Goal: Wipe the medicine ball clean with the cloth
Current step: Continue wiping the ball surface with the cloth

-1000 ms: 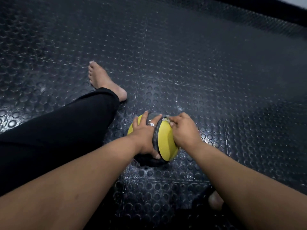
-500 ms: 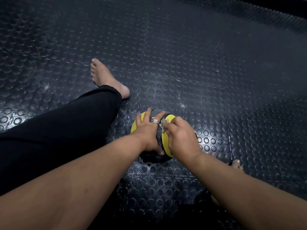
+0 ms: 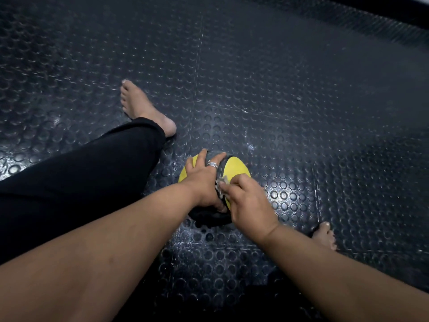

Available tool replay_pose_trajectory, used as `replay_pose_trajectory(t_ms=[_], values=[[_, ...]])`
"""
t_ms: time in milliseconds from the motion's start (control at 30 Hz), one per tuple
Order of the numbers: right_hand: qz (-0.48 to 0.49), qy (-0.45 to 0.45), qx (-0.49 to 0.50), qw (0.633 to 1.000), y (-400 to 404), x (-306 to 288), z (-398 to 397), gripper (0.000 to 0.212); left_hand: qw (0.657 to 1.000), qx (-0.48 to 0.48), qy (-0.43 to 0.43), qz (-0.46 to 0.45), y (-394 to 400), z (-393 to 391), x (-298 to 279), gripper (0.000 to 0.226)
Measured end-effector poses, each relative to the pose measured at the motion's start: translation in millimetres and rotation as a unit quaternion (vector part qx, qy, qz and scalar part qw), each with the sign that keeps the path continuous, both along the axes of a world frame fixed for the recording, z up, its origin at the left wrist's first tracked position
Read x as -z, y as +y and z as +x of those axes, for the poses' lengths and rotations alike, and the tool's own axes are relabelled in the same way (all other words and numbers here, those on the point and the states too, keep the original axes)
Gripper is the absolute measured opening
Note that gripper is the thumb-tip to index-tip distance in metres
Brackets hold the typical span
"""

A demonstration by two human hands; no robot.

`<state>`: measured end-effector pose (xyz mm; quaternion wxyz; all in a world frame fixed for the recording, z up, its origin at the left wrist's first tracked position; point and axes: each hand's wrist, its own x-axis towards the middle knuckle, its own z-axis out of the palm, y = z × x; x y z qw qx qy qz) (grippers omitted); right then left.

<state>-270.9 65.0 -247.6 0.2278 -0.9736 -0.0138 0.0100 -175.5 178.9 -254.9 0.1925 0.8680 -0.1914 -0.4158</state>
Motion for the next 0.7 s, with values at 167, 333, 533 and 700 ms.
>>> replay_pose_trajectory(t_ms=[167,333,533,700], values=[[0.009,-0.019,0.097,0.995,-13,4,23,0.026,1.000,0.000,0.005,-0.002,1,-3,-2,0.135],[0.034,0.041,0.163,0.985,-10,-1,47,0.026,1.000,-0.016,0.016,-0.006,1,5,-2,0.135],[0.026,-0.002,0.056,0.998,15,-1,4,0.029,0.999,-0.036,0.021,-0.019,2,5,-1,0.124],[0.084,0.021,0.208,0.974,-15,6,10,0.028,0.999,-0.029,0.015,-0.019,4,0,1,0.135]])
